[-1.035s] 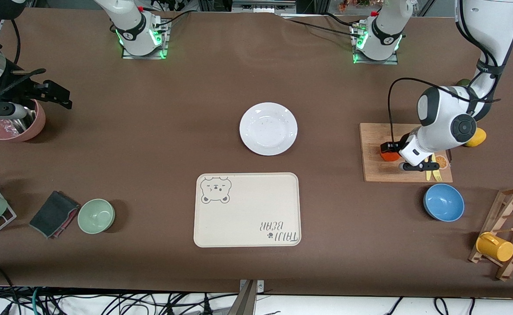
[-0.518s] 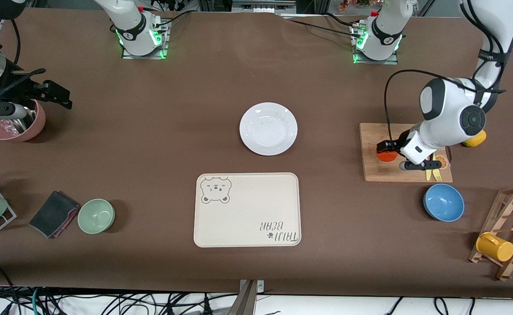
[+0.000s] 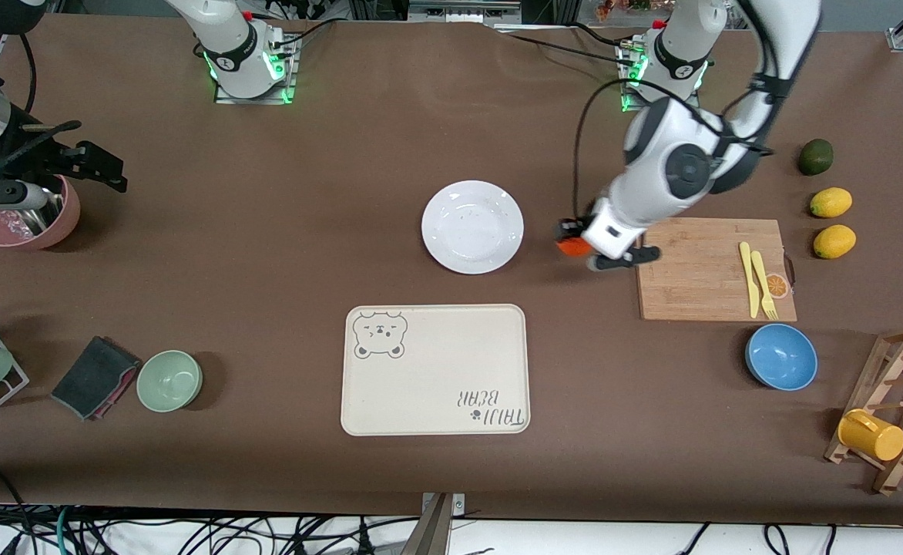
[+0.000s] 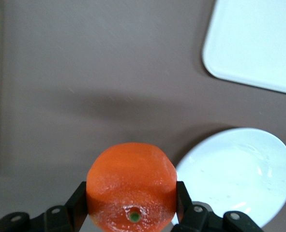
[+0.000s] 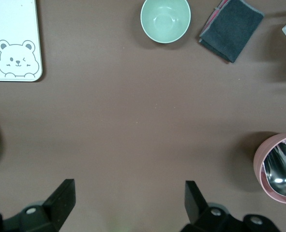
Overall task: Place orange and plate with both arms
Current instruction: 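Carry the orange with the left gripper and lower it onto the plate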
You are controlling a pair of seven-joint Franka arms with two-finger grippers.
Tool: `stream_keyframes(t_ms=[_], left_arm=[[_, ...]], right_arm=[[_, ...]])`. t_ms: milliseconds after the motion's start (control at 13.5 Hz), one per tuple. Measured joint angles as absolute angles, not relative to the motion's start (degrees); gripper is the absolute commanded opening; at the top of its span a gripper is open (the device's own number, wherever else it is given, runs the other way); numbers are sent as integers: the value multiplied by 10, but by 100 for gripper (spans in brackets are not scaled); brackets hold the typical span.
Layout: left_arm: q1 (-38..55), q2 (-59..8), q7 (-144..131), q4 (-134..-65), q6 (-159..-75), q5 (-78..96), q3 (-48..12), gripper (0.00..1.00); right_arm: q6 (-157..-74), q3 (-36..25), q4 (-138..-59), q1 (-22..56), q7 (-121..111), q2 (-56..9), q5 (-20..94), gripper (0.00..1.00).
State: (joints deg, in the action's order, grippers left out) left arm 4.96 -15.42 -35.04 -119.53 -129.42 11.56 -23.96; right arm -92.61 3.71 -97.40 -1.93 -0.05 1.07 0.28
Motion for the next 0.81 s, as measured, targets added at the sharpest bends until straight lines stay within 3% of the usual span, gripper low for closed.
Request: stream_keyframes(t_ms=[665,813], left_arm=[[215,-317,-551,-1080,-1357,63,-235,0],[236,-352,-556,-1053,-1358,62,-220,21]], right_arm=[[-926,37,-974,-19,-1,11,3,100],[-926,37,-974,-19,-1,11,3,100]])
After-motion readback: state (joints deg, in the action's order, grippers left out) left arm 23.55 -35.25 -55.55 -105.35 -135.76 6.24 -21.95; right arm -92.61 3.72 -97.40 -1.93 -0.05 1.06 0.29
